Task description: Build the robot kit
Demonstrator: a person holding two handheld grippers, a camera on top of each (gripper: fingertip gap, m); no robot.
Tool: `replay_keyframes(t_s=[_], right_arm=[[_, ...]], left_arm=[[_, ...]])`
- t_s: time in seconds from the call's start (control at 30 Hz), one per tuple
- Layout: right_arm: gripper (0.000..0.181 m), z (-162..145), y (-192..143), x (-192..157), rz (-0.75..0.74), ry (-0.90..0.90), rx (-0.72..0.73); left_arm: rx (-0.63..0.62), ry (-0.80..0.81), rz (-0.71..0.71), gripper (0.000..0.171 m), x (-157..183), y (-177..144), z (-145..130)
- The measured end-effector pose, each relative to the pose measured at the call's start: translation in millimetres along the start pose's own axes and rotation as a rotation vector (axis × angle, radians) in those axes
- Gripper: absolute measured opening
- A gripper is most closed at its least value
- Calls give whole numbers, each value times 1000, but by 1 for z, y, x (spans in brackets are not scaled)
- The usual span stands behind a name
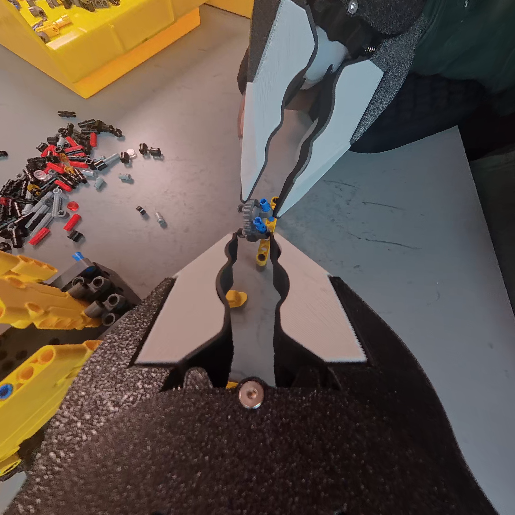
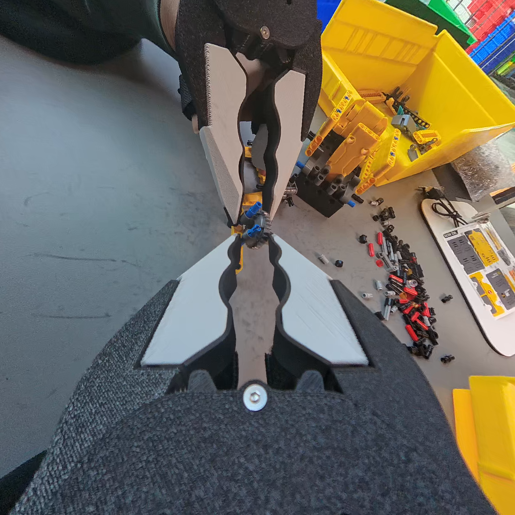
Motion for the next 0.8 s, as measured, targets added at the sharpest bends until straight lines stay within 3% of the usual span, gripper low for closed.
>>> replay_keyframes(t_s=[0.6,0.8], right_arm=[[21,-3,-3,5,44,108,17],[37,-1,-4,10,59,189,47]], left_arm=[[7,58,42,16,0,-2,1],[20,69,59,16,0,-3,4]])
Point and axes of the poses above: each gripper's, where its closed fingertips meet, y out along the fingers, z out of its top, x = y × z across the jaws, the point moved 7 cm from there along -y, back along the fingers, and after that the axes turned 5 degrees about z, right-handed, at the moved point
